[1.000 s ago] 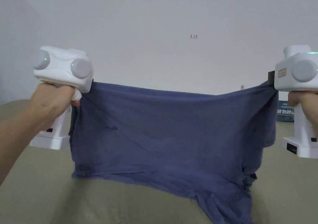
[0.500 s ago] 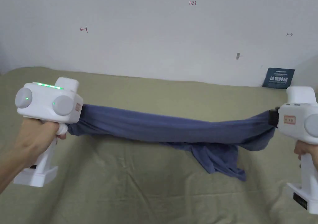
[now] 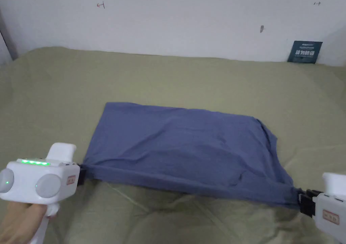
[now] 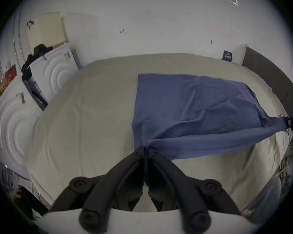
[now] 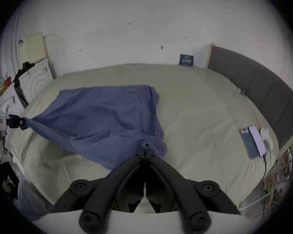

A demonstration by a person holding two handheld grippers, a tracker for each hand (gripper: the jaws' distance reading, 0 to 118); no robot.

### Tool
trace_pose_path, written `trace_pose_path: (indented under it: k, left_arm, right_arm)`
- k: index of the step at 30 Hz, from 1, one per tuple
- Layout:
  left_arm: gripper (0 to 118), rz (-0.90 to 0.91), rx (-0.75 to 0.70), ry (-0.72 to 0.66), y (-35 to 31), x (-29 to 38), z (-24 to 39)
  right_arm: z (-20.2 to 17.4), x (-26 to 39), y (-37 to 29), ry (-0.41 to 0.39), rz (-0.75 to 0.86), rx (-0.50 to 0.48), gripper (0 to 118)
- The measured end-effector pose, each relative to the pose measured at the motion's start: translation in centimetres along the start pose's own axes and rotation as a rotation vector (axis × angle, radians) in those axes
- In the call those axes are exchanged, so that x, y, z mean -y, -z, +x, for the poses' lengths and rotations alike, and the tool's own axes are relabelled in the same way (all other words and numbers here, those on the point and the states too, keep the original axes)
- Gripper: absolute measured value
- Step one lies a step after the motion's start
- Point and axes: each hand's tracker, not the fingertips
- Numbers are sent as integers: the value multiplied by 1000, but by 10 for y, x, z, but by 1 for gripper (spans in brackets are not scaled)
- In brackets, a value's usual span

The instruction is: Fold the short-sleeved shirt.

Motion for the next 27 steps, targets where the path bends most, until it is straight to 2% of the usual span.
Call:
trace_pose_path:
  k: [4,7,16,21,27]
  left_arm:
    - [3,-15,9,11,-18,32,-3]
    - [3,-7,13,9,-29,44,-7]
    - [3,-20,27,-17,-31,52,-10]
    - [3,-41,33,24,-30,63,-14]
    - [3,-33,58,-23,-32,66,-16]
  right_arm:
    - [2,35,-17,9,-34,-10,0]
    - [1,51,-27,-21,-43,-1,0]
    - [-1,56,-22,-46,-72,-3,0]
    - [5,62,-23,-49,-97,-2,0]
    - [6,67,-21,-16,-88,-6,0]
